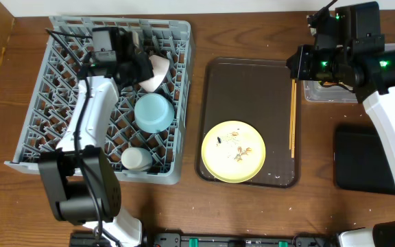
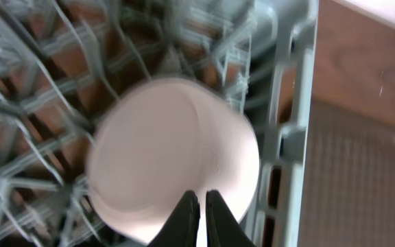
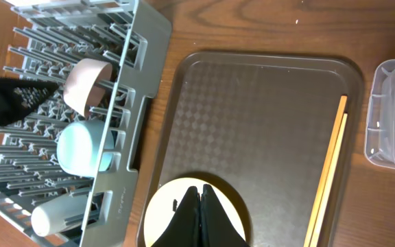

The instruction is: Sort waste into correct bins and load items into the dishwasher

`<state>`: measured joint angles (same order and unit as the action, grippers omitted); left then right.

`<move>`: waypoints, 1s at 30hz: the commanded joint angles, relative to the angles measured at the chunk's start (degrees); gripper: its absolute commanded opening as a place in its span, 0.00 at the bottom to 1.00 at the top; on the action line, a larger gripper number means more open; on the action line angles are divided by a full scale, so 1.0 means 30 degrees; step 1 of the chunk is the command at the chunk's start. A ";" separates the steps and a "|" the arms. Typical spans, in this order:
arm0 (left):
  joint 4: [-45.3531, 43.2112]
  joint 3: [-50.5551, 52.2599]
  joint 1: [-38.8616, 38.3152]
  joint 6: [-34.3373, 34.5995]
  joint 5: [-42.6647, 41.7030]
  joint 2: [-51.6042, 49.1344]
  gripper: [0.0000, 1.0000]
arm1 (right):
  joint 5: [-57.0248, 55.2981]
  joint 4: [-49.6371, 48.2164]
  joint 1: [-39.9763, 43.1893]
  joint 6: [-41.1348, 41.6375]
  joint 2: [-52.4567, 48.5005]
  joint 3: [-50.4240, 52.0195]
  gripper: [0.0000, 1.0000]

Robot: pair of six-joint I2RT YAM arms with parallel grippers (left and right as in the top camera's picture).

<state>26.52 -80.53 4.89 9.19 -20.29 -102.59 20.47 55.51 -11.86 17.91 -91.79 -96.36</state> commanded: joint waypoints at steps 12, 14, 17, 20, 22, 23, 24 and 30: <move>-0.1960 -0.0357 0.0561 -0.0036 0.3133 -0.1923 0.08 | -0.0321 0.0044 0.0146 -0.0627 0.0211 -0.0117 0.01; -0.1945 -0.0357 0.0561 -0.0044 0.2004 -0.2288 0.08 | -0.0328 0.0080 0.0146 -0.0721 0.0204 -0.0117 0.01; -0.1982 -0.0357 0.0561 -0.0044 0.0554 -0.2280 0.08 | -0.0328 -0.0015 0.0146 -0.0714 0.0204 -0.0117 0.01; -0.1865 -0.0357 0.0561 -0.0044 -0.0685 -0.1872 0.08 | -0.0321 -0.0087 0.0146 -0.0707 0.0204 -0.0117 0.01; -0.1588 -0.0357 0.0423 -0.0051 -0.1413 -0.0969 0.08 | -0.0321 -0.0080 0.0138 -0.0707 0.0204 -0.0117 0.01; -0.1574 -0.0357 0.0357 -0.0058 -0.1399 -0.0721 0.08 | -0.0313 -0.0080 0.0138 -0.0707 0.0204 -0.0117 0.01; -0.1523 -0.0357 0.0262 -0.0058 -0.1399 -0.0437 0.08 | -0.0321 -0.0080 0.0146 -0.0707 0.0204 -0.0117 0.01; -0.0576 -0.0335 -0.0495 -0.0160 -0.1515 -0.0102 0.08 | -0.0313 -0.0066 0.0146 -0.0707 0.0204 -0.0117 0.01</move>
<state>23.31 -80.82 4.60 9.15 -23.51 -103.18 19.68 55.42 -11.86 16.88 -91.79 -96.36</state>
